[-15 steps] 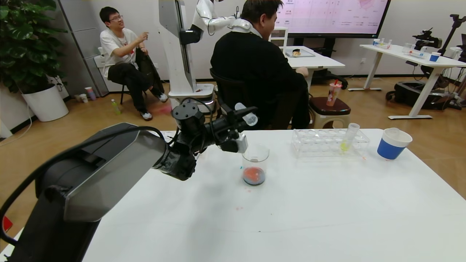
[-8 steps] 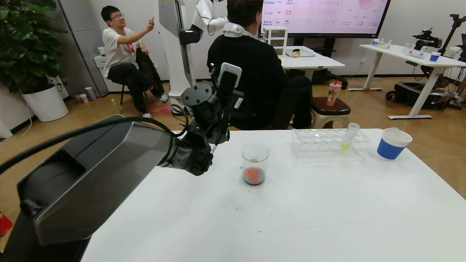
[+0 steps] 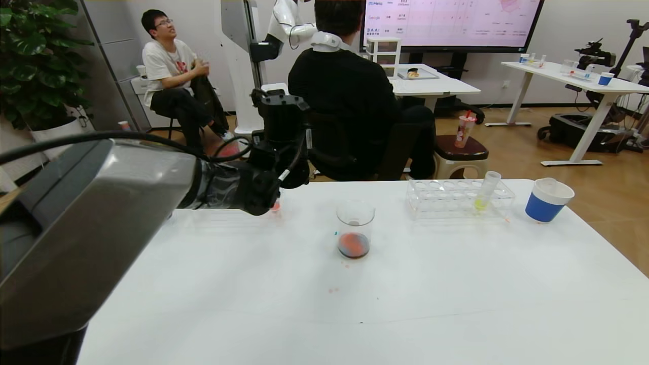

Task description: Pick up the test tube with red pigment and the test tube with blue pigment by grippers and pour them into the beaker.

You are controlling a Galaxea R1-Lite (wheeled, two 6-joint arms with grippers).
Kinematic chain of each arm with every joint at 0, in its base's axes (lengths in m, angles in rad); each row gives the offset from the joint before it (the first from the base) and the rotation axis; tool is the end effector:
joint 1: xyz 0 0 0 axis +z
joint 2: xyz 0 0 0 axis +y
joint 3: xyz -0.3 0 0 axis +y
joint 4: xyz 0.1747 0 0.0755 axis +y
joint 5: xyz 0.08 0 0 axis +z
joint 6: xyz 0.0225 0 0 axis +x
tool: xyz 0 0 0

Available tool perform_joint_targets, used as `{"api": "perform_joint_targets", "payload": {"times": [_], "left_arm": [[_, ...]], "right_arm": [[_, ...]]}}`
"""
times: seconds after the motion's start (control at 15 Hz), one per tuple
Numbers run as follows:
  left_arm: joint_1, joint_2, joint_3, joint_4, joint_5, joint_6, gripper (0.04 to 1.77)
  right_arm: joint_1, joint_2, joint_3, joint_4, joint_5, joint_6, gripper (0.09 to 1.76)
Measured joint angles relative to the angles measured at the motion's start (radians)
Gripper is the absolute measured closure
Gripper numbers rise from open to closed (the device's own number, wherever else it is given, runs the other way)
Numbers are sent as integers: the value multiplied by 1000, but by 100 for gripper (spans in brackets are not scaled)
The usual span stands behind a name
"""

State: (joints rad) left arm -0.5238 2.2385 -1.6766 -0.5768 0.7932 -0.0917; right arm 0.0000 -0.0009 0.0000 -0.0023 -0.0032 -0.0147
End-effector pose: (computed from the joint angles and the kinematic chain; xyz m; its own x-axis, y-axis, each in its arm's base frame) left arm 0.4147 -0.2210 0.2078 0.9639 0.2662 0.0105 -0.2638 0.9592 -0.1021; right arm -0.0229 -0.0001 0.0757 1.0000 -0.0032 0.0032 0.0032 0.9999 -0.0147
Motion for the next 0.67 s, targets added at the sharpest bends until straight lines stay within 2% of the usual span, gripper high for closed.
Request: {"api": "perform_joint_targets", "payload": {"times": [0.13, 0.33, 0.53, 0.67], "left_arm": [[40, -48, 19, 89, -9, -64, 129], [134, -125, 116, 102, -53, -76, 130], [271, -197, 217, 83, -148, -74, 130], [354, -240, 298, 25, -217, -56, 129]], "right_arm": [[0, 0, 0, 0, 0, 0, 11], [0, 0, 0, 0, 0, 0, 11], [0, 0, 0, 0, 0, 0, 11], [0, 0, 0, 0, 0, 0, 11]]}}
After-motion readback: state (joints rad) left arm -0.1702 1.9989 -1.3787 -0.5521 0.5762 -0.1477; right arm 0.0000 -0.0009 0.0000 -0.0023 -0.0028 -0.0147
